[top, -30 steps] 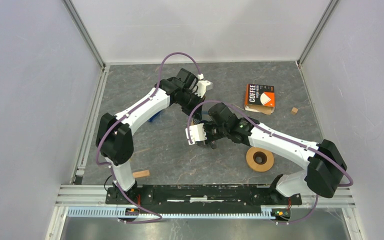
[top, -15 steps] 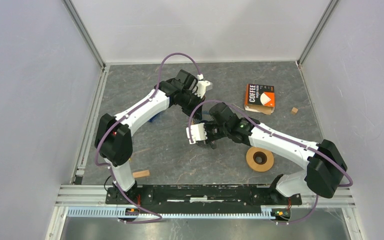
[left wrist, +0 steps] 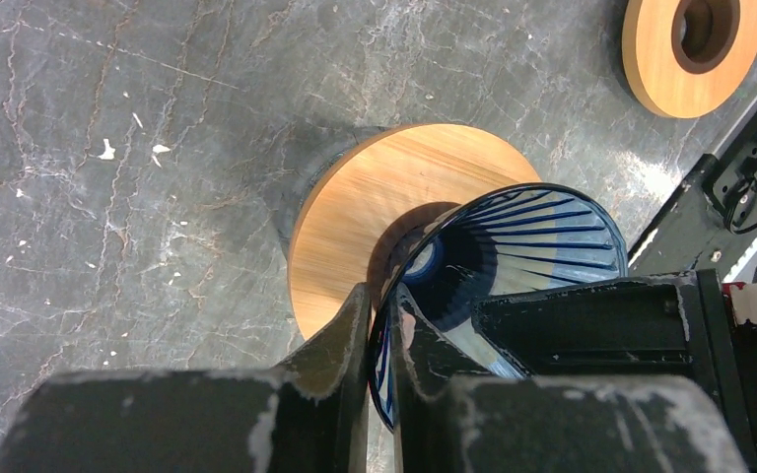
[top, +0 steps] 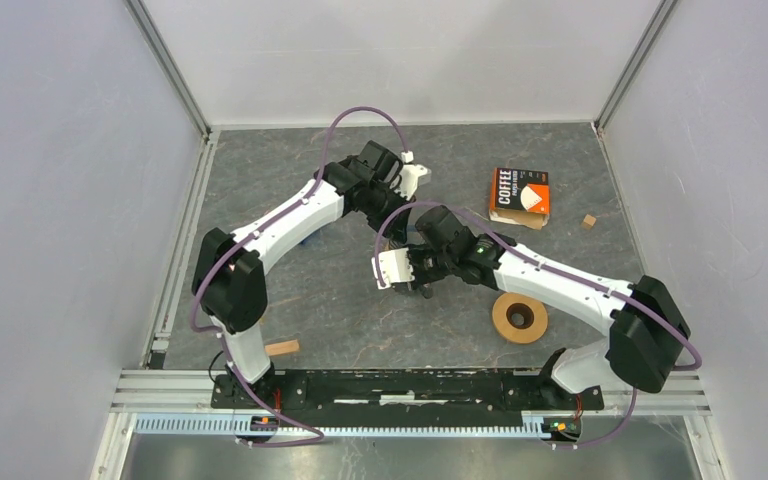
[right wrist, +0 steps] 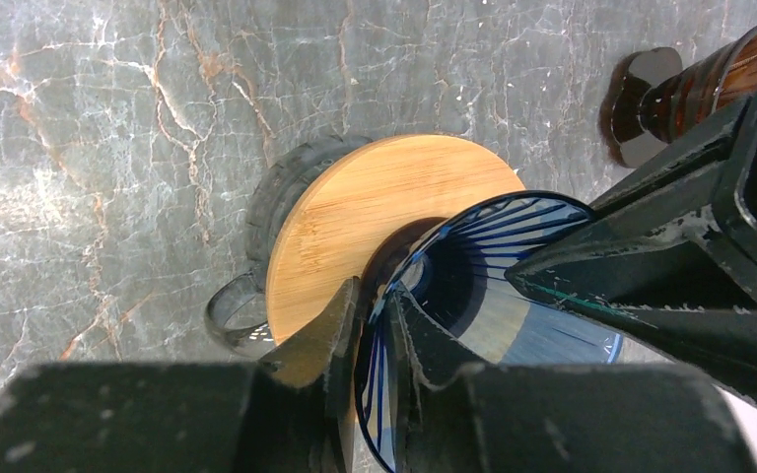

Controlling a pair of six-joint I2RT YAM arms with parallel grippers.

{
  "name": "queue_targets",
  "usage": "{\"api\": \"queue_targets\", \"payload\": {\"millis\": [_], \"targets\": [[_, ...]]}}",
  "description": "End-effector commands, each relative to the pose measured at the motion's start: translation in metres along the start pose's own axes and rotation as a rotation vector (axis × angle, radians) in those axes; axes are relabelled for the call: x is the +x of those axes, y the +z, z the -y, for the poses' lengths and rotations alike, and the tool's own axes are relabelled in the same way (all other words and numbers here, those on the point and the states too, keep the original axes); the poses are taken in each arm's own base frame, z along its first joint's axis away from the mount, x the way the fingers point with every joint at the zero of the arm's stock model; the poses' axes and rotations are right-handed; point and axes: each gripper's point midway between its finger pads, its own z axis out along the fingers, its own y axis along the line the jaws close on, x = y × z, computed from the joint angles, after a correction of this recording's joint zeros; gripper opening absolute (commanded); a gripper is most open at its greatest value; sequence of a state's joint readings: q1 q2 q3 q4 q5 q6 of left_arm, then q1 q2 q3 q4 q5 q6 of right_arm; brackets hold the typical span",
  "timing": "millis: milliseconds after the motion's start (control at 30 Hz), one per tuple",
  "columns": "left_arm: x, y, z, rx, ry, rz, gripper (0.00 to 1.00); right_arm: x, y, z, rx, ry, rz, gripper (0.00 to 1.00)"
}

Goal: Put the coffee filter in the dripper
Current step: Place the coffee dripper in the dripper holder.

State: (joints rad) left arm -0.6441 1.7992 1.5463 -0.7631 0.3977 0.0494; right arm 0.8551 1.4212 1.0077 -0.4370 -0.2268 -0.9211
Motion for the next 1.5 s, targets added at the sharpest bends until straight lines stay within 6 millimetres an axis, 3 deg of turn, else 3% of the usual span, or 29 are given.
{"api": "queue_targets", "payload": {"millis": [0,700,1067,1300,1400,1467], "targets": [[0.012,0.004,0.000,-0.011,0.056,-0.076,0.18,0.024,0.000,-0.034,-0.134,0.054,-0.094,0.21],[-0.011,-0.014,-0.002,-0.051,0.096,-0.040,0.35,0.006,-0.014,-0.004,-0.069,0.051,-0.074,0.43],[-0.034,-0.039,-0.010,-0.091,0.108,0.029,0.46,-0.015,-0.035,0.015,-0.009,0.066,-0.012,0.65],[-0.057,-0.076,-0.024,-0.141,0.087,0.154,0.61,-0.019,-0.078,0.054,0.133,0.188,0.110,0.73],[-0.067,-0.100,-0.038,-0.168,0.036,0.264,0.70,-0.001,-0.106,0.076,0.248,0.295,0.149,0.74],[-0.071,-0.116,-0.049,-0.185,-0.001,0.337,0.78,0.022,-0.123,0.089,0.356,0.369,0.128,0.74]]}}
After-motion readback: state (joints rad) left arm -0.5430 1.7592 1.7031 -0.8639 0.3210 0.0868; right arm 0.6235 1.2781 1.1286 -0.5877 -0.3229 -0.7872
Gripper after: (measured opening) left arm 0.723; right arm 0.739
